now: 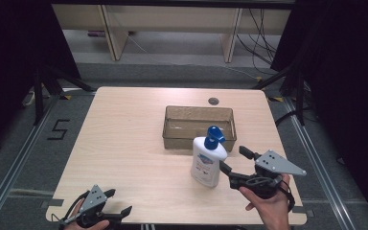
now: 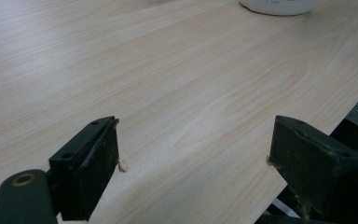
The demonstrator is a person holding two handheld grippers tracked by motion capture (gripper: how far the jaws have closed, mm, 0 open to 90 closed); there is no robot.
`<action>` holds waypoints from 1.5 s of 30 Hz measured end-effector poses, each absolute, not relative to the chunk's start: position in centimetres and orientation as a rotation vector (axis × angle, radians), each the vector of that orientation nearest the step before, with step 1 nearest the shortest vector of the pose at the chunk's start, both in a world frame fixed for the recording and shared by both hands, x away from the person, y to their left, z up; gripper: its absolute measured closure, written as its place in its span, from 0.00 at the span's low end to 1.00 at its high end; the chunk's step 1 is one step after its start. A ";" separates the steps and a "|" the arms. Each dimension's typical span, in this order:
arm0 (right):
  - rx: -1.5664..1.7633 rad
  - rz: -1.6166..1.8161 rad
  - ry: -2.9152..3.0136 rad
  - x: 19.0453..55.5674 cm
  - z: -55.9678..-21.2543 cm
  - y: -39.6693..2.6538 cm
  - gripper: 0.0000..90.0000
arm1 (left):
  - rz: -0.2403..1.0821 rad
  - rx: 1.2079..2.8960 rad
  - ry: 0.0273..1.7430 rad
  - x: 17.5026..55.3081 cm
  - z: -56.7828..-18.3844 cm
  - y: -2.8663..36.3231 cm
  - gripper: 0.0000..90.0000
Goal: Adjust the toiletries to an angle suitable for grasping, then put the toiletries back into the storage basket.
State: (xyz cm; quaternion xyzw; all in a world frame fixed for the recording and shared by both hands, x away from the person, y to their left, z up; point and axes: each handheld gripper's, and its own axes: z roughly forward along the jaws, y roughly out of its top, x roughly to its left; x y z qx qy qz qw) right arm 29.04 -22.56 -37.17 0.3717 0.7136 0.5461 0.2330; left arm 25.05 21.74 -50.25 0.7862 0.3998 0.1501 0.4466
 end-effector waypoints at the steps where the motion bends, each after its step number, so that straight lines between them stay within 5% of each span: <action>1: 1.017 1.499 1.955 29.1 -37.1 -22.5 0.23 | 0.372 1.955 0.989 25.1 -50.2 21.8 0.17; 45: 0.883 1.526 1.993 33.4 -35.8 -18.4 0.34 | 0.355 1.956 0.986 25.2 -50.1 21.4 0.17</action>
